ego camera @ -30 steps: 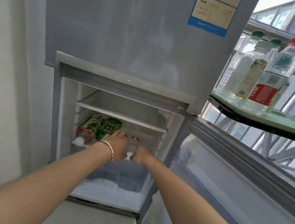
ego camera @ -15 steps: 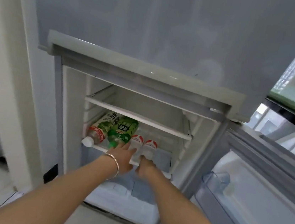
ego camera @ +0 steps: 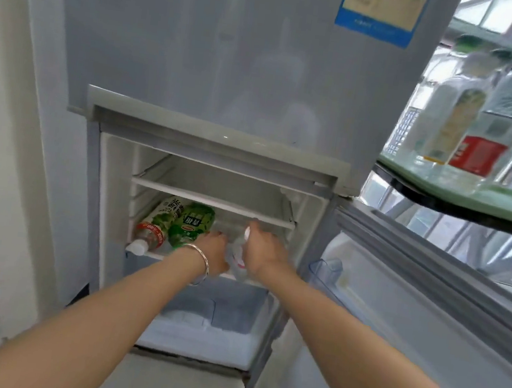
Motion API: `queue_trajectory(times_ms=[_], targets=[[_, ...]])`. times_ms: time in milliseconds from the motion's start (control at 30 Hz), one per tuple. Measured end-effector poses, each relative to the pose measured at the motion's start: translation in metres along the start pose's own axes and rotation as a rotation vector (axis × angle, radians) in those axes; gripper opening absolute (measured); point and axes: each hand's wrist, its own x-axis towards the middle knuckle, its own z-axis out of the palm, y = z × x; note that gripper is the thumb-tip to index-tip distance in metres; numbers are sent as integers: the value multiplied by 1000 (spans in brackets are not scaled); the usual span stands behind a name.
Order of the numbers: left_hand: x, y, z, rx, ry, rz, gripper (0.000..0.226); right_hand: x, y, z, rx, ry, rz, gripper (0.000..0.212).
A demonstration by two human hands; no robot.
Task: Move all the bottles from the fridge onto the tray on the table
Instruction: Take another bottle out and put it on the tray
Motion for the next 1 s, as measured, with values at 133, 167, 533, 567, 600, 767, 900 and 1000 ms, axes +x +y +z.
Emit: queue_trajectory(times_ms=[133,167,533,567,600,767,900,1000], targets=[[19,3,-9,-148,-51,76,96,-36,-8,-68,83,-90,-7,46],[10,9,-15,-186,-47,104,103,-45,-9,-86,93,-113,-11,47],[-128,68,-134,-398,247,288,66,-113,-20,-228,573,-44,111,64],[-133,70,-142,-463,275,292,65,-119,-19,-233,586,-121,116,62],[-138,72,-151,-533,308,300,63,-126,-20,-237,545,-219,107,61],[-156,117,-191,-682,503,358,63,-145,-10,-213,626,-101,65,89],[-152,170,-206,-670,576,486,73,-145,17,-230,717,372,107,84],[-143,212,-210,-748,499,655,92,-144,60,-258,619,548,167,88]])
